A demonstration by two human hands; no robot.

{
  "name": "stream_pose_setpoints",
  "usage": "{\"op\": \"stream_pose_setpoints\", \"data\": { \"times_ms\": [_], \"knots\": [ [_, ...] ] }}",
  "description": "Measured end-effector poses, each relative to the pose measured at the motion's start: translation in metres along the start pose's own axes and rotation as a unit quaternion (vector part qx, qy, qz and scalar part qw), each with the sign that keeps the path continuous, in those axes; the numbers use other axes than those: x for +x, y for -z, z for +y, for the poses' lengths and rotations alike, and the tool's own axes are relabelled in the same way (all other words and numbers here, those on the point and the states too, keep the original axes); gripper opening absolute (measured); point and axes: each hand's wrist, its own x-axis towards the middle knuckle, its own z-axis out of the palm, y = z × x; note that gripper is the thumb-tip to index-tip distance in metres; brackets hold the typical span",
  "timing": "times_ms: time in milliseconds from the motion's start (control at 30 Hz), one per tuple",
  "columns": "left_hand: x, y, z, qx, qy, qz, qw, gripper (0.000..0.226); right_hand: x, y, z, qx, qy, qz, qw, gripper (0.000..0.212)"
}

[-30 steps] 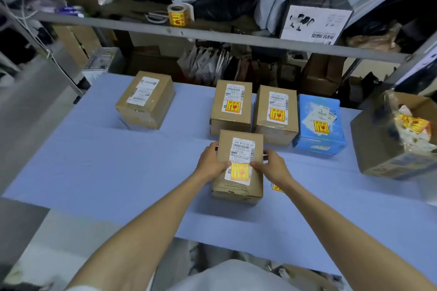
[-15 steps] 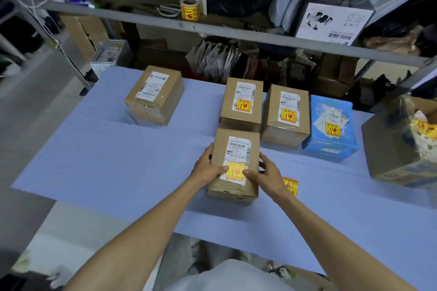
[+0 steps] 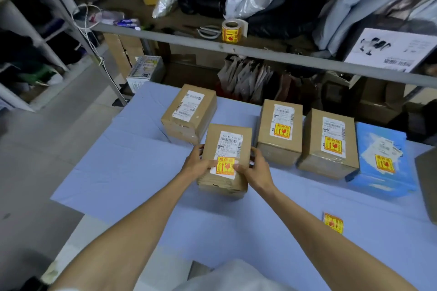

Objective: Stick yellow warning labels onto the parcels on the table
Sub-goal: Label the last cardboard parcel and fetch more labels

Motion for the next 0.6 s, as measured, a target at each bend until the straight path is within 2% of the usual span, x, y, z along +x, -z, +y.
{"op": "stream_pose_setpoints", "data": {
  "times_ms": [100, 200, 333, 433, 600],
  "knots": [
    [0.028, 0.007, 0.026, 0.013, -0.024, -0.007, 1.000, 0.069, 0.028, 0.000, -0.022, 0.003, 0.005, 0.028, 1.000, 0.060],
    [0.055, 0.008, 0.052, 0.032, -0.041, -0.025, 0.998, 0.071, 0.059, 0.002, -0.037, -0.005, -0.001, 0.028, 1.000, 0.064],
    [0.090, 0.000, 0.079, 0.053, -0.044, -0.068, 0.995, 0.060, 0.093, 0.000, -0.050, -0.008, -0.021, 0.018, 1.000, 0.082],
    [0.116, -0.004, 0.081, 0.070, -0.046, -0.091, 0.992, 0.070, 0.111, 0.001, -0.055, -0.015, -0.036, 0.017, 0.999, 0.083],
    [0.139, -0.007, 0.075, 0.102, -0.058, -0.094, 0.989, 0.073, 0.132, -0.003, -0.050, -0.018, -0.060, 0.018, 0.998, 0.105]
  ]
}}
